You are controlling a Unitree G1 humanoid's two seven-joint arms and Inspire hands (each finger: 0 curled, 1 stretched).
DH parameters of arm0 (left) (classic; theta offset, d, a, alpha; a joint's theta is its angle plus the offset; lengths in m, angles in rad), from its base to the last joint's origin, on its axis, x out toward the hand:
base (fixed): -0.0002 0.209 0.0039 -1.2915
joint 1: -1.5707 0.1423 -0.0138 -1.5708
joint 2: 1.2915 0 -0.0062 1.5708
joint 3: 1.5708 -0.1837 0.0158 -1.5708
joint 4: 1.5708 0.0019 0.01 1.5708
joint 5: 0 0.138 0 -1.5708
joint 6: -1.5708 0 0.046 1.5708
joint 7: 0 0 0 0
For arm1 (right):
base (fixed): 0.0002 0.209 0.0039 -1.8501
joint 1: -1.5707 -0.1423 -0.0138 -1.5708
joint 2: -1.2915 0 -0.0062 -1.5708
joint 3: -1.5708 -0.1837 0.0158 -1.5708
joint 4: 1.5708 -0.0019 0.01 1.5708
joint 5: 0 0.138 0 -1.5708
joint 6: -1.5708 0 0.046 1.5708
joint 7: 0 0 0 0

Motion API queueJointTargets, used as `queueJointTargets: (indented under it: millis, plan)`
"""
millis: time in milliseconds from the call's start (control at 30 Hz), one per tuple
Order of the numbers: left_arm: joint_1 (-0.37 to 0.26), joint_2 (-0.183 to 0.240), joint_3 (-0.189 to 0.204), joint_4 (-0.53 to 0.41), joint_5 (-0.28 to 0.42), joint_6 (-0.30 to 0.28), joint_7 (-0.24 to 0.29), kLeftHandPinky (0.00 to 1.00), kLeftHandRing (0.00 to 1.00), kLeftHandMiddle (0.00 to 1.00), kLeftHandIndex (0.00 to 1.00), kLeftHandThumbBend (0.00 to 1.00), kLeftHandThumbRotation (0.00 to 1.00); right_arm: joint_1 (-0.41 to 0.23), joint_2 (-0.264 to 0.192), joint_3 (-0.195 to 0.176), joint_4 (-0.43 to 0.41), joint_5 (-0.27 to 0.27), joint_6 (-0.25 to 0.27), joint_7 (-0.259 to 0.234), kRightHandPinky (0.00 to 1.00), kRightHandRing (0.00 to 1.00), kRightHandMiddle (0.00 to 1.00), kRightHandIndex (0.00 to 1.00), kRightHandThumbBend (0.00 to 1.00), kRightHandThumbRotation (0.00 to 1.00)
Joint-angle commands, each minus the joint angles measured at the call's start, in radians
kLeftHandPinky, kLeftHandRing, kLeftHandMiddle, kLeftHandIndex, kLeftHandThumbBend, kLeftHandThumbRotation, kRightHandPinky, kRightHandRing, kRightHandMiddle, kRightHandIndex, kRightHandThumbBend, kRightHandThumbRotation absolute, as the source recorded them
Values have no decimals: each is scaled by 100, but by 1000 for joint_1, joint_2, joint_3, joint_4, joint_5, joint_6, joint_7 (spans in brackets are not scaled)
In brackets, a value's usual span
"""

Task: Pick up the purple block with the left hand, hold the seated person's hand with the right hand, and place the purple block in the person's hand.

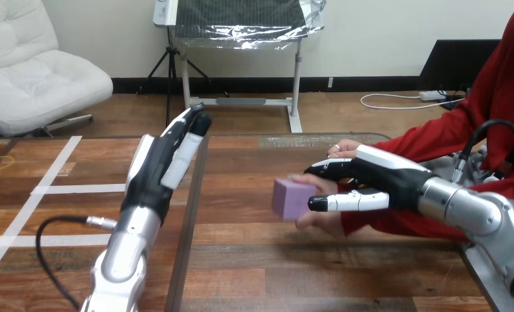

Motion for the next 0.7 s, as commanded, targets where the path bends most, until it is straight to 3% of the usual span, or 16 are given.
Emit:
queueJointTargets:
  millis: [0,367,667]
  plan:
    - [30,-10,25,-137,-53,-22,-9,89,92,89,88,82,100,9,-29,-36,-100,-11,5,-60,72,84,85,87,100,99]
    - [166,-21,39,-262,-143,-26,-45,83,86,86,85,81,100,84,-38,-84,-239,2,58,-104,69,82,85,88,99,100]
    - [284,-19,41,-382,-180,-13,-70,78,82,84,82,78,100,186,-15,-159,-449,3,149,-195,65,80,84,86,97,100]
